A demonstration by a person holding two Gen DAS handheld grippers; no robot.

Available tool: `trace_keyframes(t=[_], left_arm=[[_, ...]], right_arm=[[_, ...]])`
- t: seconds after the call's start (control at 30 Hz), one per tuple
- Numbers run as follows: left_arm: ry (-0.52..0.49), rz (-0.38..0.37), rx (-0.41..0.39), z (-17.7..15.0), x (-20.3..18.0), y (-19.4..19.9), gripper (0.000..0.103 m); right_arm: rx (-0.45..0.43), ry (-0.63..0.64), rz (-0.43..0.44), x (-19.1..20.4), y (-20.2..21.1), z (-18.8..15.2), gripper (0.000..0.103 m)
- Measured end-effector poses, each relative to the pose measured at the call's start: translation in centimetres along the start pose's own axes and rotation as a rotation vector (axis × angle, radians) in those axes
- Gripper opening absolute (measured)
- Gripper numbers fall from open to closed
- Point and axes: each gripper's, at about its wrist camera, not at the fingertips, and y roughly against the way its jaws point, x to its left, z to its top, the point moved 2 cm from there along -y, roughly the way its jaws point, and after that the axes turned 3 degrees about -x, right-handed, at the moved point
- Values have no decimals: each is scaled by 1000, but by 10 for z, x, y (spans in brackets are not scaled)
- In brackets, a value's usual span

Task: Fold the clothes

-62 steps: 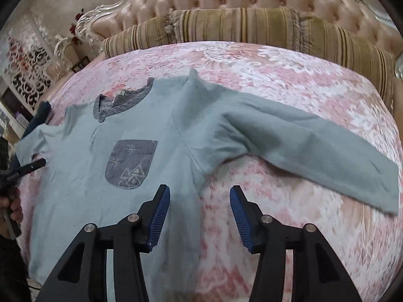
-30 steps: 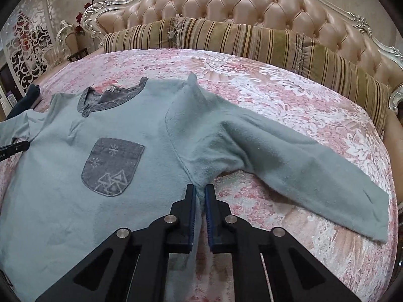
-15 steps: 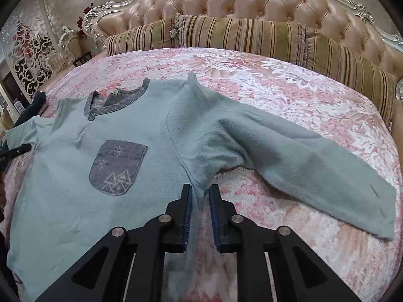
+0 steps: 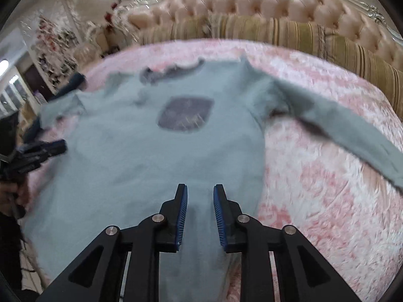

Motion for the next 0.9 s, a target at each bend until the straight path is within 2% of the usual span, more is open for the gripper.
trace_keyframes(t=[0.13,0.23,0.3,0.33,0.4,0.47,0.57,0.63,0.73,0.83,0.9], left_arm=[[32,41,-14,-6,14,7,25],[66,25,-36,-9,23,23,25],[54,12,-59,-8,17,34,25],[47,6,-66,-8,14,39,25],[22,-1,-59,-5,4,42,25],[-6,-50,-58,3,-12,42,25],[-51,-118,-49,18,-47,39,25],[-74,-162,-46,25,-70,38,25],[-99,-216,-44,30,-100,36,25],[-131,-216,-28,24,-118,30,25],[-128,-207,-22,19,-122,25,25]], right_arm=[[22,-13,-75,-12,3,-6,24],[16,-48,-101,-23,18,-14,24],[8,-84,-142,-31,31,-23,27],[4,-102,-163,-35,38,-27,32],[-3,-138,-205,-43,51,-37,35],[11,-152,-192,-40,59,-50,35],[31,-119,-179,-20,62,-63,35],[58,-70,-203,-4,60,-75,35],[75,-56,-261,-1,70,-86,44],[58,-46,-358,-4,86,-88,45],[2,-46,-327,1,95,-82,45]])
